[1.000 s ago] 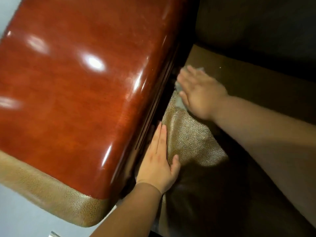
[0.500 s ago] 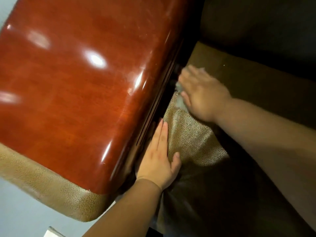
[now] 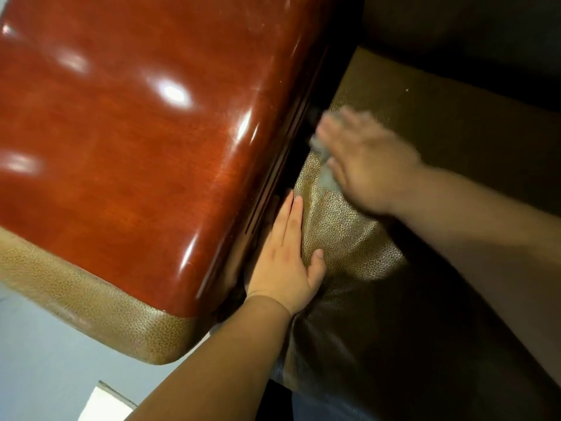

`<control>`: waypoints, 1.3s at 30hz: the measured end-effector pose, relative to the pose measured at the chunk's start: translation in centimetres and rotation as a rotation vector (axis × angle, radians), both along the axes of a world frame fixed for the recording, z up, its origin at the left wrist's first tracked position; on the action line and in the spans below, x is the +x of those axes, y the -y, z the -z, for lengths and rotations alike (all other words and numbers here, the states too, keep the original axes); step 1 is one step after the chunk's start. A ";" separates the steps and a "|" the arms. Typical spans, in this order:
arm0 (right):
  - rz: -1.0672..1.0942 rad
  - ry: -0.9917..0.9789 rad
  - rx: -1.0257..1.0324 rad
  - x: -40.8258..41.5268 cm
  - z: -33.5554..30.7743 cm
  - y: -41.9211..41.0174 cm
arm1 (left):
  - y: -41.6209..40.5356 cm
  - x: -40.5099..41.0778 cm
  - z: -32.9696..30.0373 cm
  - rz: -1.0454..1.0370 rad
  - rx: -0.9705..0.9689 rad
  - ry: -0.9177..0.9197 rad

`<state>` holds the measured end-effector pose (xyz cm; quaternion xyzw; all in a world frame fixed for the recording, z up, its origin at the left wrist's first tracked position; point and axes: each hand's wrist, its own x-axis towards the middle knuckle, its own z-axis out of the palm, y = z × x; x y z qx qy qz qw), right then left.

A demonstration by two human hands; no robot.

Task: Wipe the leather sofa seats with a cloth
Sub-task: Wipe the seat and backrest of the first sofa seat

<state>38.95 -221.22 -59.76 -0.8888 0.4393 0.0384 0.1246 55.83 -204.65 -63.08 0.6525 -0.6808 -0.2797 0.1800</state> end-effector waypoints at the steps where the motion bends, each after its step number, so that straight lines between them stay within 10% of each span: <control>1: 0.123 -0.016 0.025 -0.1 0.0 1.3 | 0.0 0.0 -0.1 0.001 -0.007 -0.005; 11: 0.001 0.034 0.146 1.6 -2.5 -7.8 | -0.2 -0.1 0.5 -0.015 -0.035 0.060; 18: 0.340 -0.008 0.048 1.6 -0.9 -3.6 | -0.3 0.1 -0.4 -0.019 -0.024 -0.015; 26: 0.111 0.018 0.256 3.6 -3.7 -11.6 | -3.9 2.6 -4.2 0.127 0.108 0.065; 39: 0.068 0.128 0.070 7.1 -1.7 -17.1 | -9.8 5.6 -2.6 0.341 -0.172 0.345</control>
